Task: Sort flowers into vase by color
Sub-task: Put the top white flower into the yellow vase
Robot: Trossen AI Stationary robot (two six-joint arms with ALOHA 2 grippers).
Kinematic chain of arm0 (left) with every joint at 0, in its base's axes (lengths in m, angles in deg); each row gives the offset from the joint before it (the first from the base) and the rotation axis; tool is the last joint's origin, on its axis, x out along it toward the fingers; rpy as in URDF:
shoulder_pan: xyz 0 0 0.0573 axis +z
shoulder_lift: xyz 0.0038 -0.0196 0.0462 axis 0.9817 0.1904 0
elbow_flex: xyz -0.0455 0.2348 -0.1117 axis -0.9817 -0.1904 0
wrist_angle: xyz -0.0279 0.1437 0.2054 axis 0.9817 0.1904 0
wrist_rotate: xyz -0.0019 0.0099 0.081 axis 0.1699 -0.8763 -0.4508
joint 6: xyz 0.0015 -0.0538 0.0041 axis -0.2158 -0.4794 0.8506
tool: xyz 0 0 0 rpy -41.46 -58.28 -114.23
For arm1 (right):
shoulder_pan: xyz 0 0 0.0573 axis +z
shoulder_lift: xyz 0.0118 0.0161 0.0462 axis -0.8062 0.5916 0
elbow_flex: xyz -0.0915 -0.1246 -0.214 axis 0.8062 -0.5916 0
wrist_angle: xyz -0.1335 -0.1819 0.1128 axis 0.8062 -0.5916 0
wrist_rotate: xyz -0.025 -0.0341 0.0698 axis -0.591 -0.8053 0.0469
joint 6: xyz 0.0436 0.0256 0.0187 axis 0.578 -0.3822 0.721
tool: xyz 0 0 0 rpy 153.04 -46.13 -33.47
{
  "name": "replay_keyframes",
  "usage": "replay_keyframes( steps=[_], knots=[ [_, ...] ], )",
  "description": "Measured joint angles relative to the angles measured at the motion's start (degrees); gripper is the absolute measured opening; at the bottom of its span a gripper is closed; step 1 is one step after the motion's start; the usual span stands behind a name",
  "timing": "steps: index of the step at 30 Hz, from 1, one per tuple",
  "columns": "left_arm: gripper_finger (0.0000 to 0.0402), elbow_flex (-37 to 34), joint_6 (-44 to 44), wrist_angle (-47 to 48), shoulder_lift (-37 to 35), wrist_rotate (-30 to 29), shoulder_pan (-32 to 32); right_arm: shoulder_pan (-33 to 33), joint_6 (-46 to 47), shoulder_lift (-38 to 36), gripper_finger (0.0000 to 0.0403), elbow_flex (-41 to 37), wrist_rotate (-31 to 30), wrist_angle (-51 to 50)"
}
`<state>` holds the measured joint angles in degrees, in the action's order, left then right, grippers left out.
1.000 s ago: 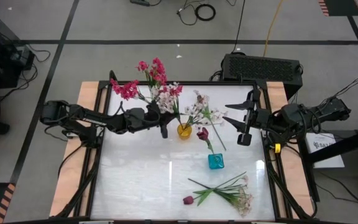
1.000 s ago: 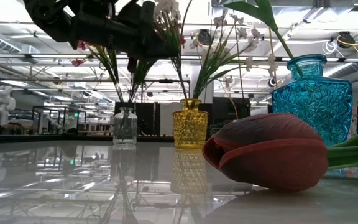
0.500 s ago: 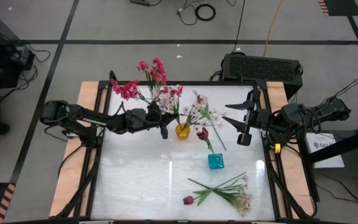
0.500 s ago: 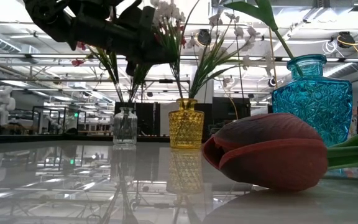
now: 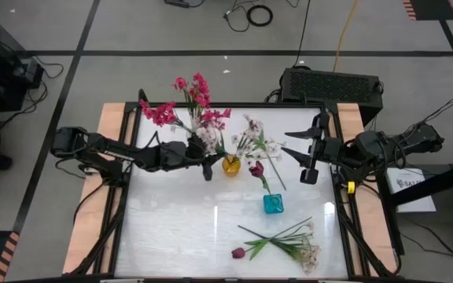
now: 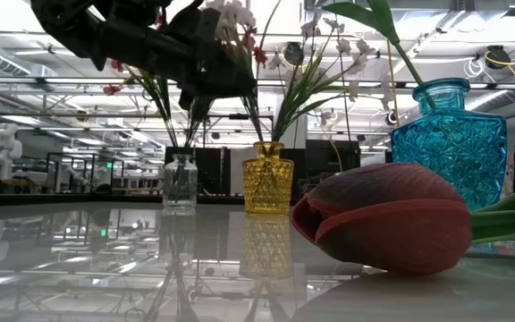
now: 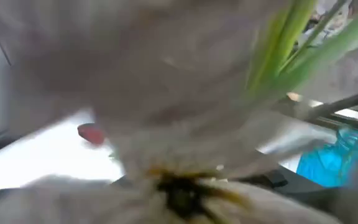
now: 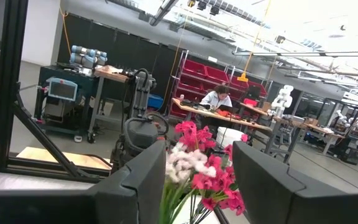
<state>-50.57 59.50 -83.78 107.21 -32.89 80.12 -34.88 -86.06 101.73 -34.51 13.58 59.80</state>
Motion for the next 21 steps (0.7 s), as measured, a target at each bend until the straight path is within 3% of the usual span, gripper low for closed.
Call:
replay_keyframes(
  steps=[6,16,21],
  knots=[
    [0.0181,0.0,1.3,1.3,0.0,-0.5,-1.3,0.0,0.0,0.0,0.0177,0.0,0.0,0.0],
    [0.0296,0.0,1.1,7.8,-0.3,-1.4,-2.0,0.0,0.2,0.0,0.0177,0.0,-0.1,-0.6],
    [0.0334,0.0,-0.3,10.5,-1.2,-1.4,-2.3,0.0,1.1,-0.1,0.0177,0.0,-5.2,-2.9]
  ],
)
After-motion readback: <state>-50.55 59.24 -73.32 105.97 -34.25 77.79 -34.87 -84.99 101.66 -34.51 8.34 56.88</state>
